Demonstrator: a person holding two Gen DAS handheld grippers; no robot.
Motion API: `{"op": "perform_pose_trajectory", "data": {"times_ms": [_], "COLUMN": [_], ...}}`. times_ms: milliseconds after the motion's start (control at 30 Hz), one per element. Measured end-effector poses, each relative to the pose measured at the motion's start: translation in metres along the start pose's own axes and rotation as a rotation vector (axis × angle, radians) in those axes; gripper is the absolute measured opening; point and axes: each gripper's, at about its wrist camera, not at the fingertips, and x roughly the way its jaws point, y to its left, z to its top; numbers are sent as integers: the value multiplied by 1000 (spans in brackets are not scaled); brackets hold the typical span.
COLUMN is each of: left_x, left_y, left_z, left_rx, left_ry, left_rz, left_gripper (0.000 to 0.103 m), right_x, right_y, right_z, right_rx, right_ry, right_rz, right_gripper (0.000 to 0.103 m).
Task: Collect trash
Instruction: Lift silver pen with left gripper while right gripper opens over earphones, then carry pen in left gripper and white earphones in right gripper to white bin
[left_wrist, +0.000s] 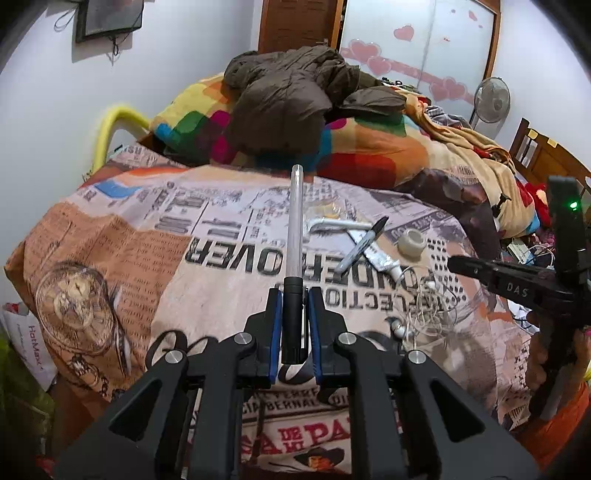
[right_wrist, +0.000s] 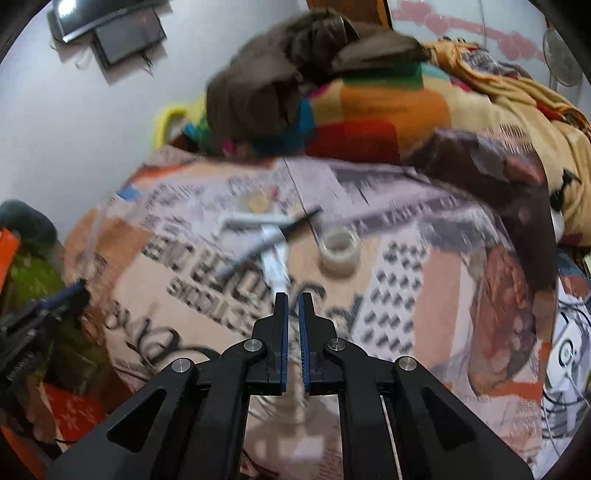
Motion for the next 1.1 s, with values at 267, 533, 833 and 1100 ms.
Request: {"op": "perform_pose_trajectory", "data": {"times_ms": [267, 533, 833, 1100], "left_x": [-4, -6, -30, -81], "left_y": [19, 36, 51, 83], "left_z": [-14, -19, -24, -34], "left_rx": [-30, -77, -100, -132], "left_ry": [1, 7, -15, -52], "left_rz": [8, 23, 47, 96], "left_gripper": [13, 13, 13, 13], "right_x": [26, 48, 46, 21], "right_y": [15, 43, 29, 32], "right_z": [-14, -28, -21, -16], "right_rx": [-16, -162, -86, 4], "right_ry": [85, 134, 47, 13], "right_rz": [-14, -104, -187, -111], "right_gripper": [73, 72, 24, 6]}}
